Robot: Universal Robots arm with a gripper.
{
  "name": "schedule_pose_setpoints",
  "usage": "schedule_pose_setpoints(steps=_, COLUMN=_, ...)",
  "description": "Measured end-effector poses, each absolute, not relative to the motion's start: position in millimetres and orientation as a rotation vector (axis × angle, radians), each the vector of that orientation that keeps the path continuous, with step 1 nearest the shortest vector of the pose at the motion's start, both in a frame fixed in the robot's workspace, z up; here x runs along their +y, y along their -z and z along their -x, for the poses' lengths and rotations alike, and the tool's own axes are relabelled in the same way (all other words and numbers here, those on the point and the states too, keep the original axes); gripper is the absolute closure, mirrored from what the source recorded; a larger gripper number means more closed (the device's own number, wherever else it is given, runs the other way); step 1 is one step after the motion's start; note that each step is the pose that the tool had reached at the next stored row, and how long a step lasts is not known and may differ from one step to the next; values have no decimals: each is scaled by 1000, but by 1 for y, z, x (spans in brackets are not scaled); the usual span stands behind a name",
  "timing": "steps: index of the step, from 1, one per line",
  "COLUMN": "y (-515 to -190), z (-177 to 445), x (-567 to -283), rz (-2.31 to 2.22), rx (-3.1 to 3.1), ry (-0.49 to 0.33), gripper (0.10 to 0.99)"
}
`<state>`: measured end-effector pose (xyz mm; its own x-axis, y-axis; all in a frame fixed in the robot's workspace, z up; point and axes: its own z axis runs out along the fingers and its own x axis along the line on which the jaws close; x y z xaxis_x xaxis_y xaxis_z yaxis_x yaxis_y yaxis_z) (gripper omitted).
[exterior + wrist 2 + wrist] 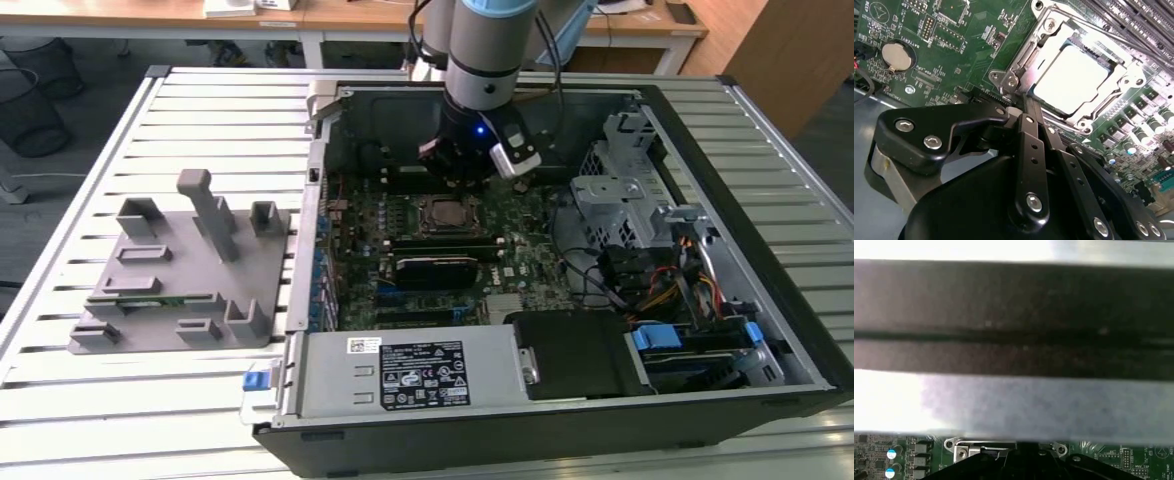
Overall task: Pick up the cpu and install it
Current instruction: 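Install the first cpu locking lever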
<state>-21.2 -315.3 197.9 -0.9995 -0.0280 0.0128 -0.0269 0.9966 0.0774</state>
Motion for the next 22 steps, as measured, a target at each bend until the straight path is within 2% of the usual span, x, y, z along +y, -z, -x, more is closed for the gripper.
schedule_pose_setpoints(steps=11, y=-194, z=19, x=-314, rz=-43, rx=-3124, ry=121, gripper=980)
schedule_pose_setpoints(steps=18, y=-193, z=19, x=-314, rz=-44, rx=-3121, ry=204, gripper=980)
schedule_pose_setpoints(steps=22, y=-199, z=19, x=-313, rz=-44, rx=-3121, ry=214, gripper=980)
